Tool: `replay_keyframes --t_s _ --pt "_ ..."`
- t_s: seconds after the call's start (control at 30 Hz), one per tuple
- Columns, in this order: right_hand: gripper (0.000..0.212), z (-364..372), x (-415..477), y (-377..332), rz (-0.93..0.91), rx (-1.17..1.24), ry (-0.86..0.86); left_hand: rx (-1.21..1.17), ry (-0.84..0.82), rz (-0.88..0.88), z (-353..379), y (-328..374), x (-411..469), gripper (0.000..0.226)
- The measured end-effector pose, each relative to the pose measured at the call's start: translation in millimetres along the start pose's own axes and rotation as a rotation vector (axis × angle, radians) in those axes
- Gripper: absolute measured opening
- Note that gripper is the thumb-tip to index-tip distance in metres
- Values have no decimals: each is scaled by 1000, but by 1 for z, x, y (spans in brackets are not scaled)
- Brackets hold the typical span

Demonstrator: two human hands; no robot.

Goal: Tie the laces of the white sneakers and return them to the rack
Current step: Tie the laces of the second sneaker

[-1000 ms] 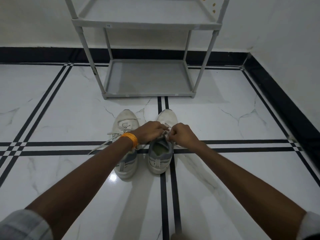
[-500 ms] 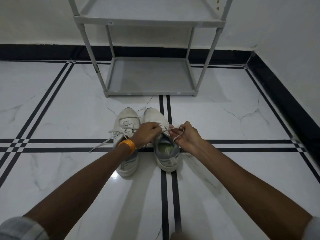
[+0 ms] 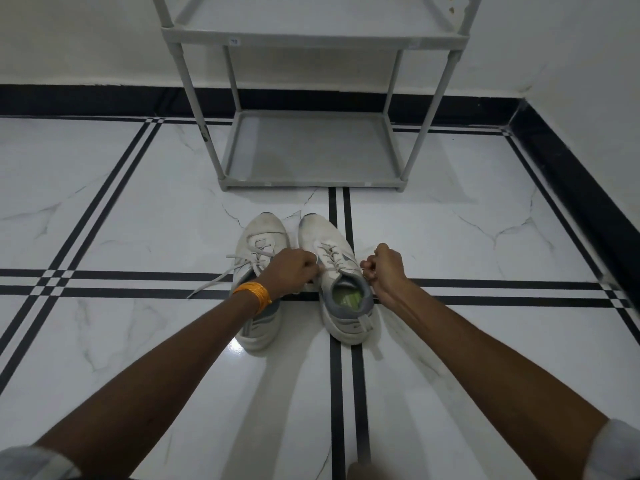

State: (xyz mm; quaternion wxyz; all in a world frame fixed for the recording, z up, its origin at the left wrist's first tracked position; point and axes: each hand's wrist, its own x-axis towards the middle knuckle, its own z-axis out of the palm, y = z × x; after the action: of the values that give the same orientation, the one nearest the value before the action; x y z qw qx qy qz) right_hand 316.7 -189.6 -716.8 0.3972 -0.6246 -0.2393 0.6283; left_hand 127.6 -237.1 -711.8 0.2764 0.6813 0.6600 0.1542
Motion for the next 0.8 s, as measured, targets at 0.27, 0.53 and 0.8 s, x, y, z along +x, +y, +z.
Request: replay_keyframes --t_s 0.27,0.53,0.8 --pt "24 -14 -10 -15 -563 -1048 -349 -127 112 -159 -4 -11 -2 38" --pt "27 -12 -13 -48 -606 -1580 -408 -1176 30 -507 -13 16 1 38" --pt "18 -11 -15 -47 -151 -483 -525 -1551 -81 -374 3 31 2 40"
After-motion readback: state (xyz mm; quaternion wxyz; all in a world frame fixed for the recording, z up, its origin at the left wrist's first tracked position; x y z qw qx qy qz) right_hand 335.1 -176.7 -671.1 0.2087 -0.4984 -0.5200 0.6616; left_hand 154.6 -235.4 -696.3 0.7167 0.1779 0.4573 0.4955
